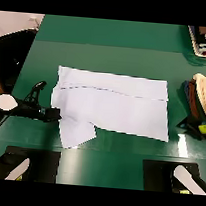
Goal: Fold the shirts.
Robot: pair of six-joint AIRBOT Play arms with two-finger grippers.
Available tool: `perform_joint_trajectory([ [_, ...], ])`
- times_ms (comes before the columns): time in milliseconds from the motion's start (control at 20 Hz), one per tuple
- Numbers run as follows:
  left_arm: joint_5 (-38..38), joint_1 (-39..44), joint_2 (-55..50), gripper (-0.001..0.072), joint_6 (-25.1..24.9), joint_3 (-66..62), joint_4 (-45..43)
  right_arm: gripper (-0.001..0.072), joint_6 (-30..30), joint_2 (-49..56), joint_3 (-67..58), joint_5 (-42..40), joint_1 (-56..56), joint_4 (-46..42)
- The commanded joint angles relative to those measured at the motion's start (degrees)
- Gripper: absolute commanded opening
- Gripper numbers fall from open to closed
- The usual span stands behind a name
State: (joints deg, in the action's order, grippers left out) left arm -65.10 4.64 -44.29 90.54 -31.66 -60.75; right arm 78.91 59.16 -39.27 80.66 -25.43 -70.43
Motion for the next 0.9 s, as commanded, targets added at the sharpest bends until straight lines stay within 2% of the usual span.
perform_joint_trajectory([
  [0, 1.33, 0.02, 0.44, 0.0025, -0.13, -0.59, -0.15, 0.0553, -0.07, 2.29, 8.52, -1.29, -2.25, 3.06],
  [100, 1.49, 0.02, 0.44, 0.0025, -0.13, -0.59, -0.15, 0.0539, -0.22, 4.20, 10.05, -2.51, 1.73, 4.39],
  [150, 1.49, 0.02, 0.44, 0.0025, -0.13, -0.59, -0.15, 0.0498, -0.44, 5.20, 10.10, -2.86, 4.24, 5.03],
  [250, 1.42, 0.02, 0.42, 0.0025, -0.13, -0.59, -0.26, 0.0497, -0.42, 6.62, 8.83, -3.10, 9.25, 4.94],
  [350, 0.74, 0.02, 0.44, 0.0025, -0.15, -0.59, -0.42, 0.0399, -0.39, 6.75, 6.84, -2.73, 13.00, 4.87],
  [500, -5.09, 0.02, 0.44, 0.0025, -0.42, -0.61, -0.81, 0.0152, -0.42, 3.67, 4.17, -1.05, 15.74, 3.80],
  [550, -7.41, 0.02, 0.96, 0.0024, -0.46, -0.59, -0.90, 0.0043, -0.42, 1.75, 3.37, -0.02, 15.72, 2.80],
  [600, -9.07, 0.02, 2.38, 0.0023, -0.33, -0.59, -1.03, 0.0015, -0.42, -0.59, 2.73, 1.01, 15.63, 1.70],
  [850, -19.06, 0.02, 15.39, 0.0023, 6.73, -0.61, -1.75, 0.0015, -0.44, -12.61, -0.50, 11.52, 12.55, -6.56],
])
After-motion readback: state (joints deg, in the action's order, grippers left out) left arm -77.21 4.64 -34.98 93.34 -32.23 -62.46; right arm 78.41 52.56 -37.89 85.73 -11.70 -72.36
